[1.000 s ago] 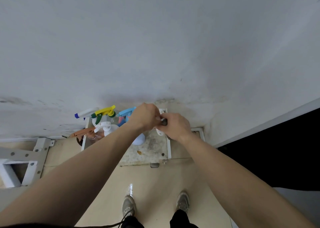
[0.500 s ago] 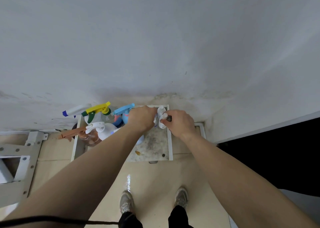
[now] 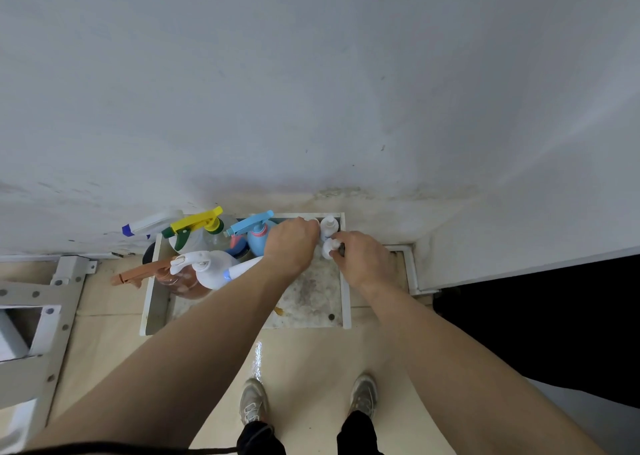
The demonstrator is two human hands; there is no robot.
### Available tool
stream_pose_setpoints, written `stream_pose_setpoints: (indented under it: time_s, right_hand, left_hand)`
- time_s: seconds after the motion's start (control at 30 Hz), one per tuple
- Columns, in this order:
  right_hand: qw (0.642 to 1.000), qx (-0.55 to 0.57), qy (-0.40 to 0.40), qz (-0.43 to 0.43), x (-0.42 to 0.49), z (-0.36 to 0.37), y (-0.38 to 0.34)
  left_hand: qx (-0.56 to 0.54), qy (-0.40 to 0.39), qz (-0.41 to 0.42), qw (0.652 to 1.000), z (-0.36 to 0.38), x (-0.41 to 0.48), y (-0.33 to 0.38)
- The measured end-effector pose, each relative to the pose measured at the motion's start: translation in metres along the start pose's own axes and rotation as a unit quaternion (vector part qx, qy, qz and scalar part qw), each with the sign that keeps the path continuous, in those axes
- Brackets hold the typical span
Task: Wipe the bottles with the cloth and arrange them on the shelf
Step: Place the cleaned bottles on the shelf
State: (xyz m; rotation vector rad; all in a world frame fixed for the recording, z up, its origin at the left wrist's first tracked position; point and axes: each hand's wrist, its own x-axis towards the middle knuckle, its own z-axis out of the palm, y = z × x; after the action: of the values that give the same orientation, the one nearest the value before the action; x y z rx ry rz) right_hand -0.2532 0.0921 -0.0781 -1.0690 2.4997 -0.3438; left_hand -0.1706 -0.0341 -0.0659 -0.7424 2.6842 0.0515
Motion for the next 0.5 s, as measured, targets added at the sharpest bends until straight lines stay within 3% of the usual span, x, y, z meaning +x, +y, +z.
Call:
stream_pose_setpoints:
  time_s: [0.5]
  right_hand:
    - [0.998,-0.042,0.033,-0.02,0.013,0.016,0.001]
  left_hand:
    - [-0.165,-0.019,-0.04,0.985,-0.004,0.01,-0.006]
